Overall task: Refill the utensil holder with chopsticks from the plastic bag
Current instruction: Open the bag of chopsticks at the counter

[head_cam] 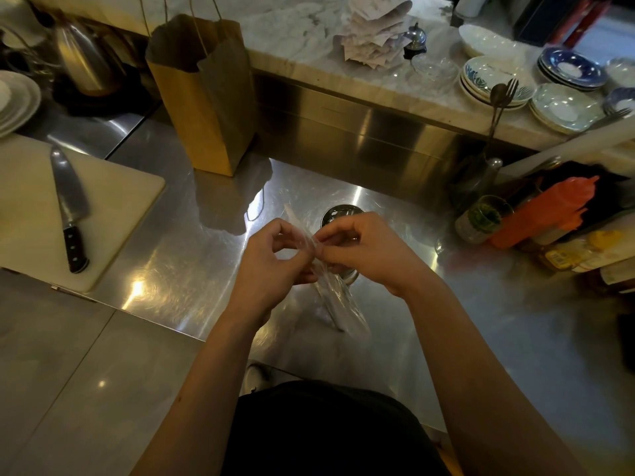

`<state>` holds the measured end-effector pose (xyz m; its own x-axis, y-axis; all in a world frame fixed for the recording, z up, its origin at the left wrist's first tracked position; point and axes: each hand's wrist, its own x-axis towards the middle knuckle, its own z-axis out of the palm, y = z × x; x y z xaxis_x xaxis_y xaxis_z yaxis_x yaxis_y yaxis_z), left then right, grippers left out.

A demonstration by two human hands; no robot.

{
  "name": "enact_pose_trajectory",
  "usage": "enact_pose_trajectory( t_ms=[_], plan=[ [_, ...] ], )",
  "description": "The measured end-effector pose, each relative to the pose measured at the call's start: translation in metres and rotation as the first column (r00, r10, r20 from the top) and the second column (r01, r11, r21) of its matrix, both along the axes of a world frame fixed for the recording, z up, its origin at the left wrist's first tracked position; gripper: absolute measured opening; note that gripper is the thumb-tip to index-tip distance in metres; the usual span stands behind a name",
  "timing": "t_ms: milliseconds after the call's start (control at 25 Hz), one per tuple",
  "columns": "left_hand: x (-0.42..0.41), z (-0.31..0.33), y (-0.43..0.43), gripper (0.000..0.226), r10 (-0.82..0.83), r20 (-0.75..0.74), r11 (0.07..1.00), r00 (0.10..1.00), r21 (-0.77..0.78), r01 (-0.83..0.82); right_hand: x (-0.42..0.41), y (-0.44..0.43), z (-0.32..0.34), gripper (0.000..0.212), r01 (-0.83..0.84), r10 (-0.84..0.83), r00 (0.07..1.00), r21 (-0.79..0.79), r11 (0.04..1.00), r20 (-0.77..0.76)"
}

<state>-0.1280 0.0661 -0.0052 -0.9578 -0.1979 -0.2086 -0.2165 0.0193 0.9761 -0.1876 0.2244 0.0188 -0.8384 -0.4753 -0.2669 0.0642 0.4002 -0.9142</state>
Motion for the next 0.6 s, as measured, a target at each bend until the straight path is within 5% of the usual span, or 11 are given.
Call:
enact_pose_trajectory(
  t_ms=[600],
  plan=[
    [0.004,0.004,-0.0045,0.018,0.027,-0.017,0.999,0.999,-0.043,-0.027,-0.0026,0.0056,0.0035,0.012,0.192,-0.18,0.979,0.149,0.97,-0.092]
  ],
)
